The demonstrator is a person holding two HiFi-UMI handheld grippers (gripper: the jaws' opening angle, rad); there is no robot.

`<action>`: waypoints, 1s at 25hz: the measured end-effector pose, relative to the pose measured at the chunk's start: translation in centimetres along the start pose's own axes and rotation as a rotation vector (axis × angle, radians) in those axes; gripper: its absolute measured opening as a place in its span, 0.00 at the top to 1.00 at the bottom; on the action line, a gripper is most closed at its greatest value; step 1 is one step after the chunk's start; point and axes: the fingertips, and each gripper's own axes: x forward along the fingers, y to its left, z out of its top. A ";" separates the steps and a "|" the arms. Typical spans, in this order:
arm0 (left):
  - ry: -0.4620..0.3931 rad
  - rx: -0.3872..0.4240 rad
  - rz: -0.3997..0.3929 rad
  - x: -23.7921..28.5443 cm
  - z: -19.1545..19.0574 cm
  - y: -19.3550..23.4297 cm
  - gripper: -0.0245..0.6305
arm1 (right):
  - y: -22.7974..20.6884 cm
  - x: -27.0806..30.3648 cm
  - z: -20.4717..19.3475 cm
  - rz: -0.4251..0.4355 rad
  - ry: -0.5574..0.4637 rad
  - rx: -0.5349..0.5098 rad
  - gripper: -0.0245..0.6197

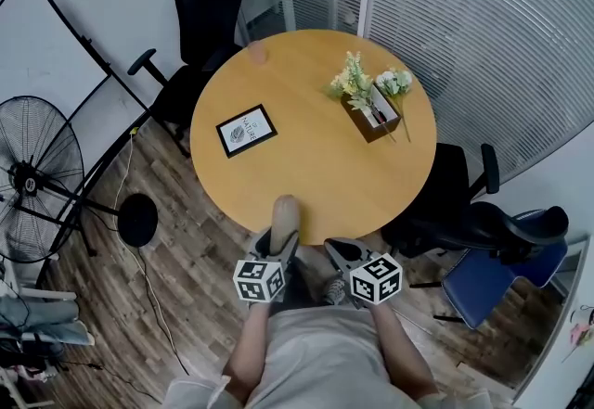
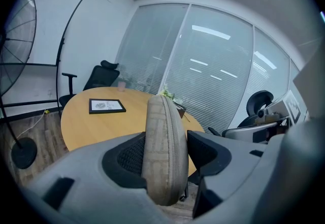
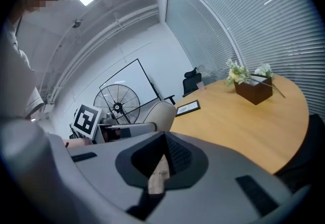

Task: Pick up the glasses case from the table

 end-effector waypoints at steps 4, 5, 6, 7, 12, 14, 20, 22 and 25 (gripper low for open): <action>-0.004 0.001 0.000 -0.1 0.1 0.0 0.59 | -0.4 -0.3 -0.2 -0.005 -0.004 0.019 0.97; -0.004 0.002 0.001 -0.2 0.1 0.1 0.59 | -0.5 -0.4 -0.3 -0.010 -0.006 0.025 0.97; -0.006 0.000 0.002 -0.2 0.2 0.2 0.59 | -0.5 -0.4 -0.4 -0.016 -0.006 0.029 0.97; -0.008 -0.001 0.003 -0.3 0.2 0.3 0.59 | -0.6 -0.4 -0.4 -0.019 -0.003 0.029 0.97; -0.016 -0.009 0.010 -0.4 0.2 0.3 0.59 | -0.3 -0.6 -0.5 -0.006 0.006 0.023 0.97; -0.014 -0.008 0.007 -0.4 0.1 0.2 0.59 | -0.3 -0.8 -0.4 -0.008 -0.006 0.017 0.97; -0.014 -0.008 0.002 -0.4 -0.1 -0.1 0.59 | -1.0 -1.4 -0.6 -0.054 -0.015 -0.009 0.97; -0.014 -0.010 0.001 -0.5 -0.2 -0.2 0.59 | -1.3 -1.6 -0.5 -0.071 -0.022 -0.007 0.97; -0.015 -0.011 -0.001 -0.7 -0.2 -0.2 0.59 | -1.4 -1.6 -0.5 -0.079 -0.028 0.003 0.97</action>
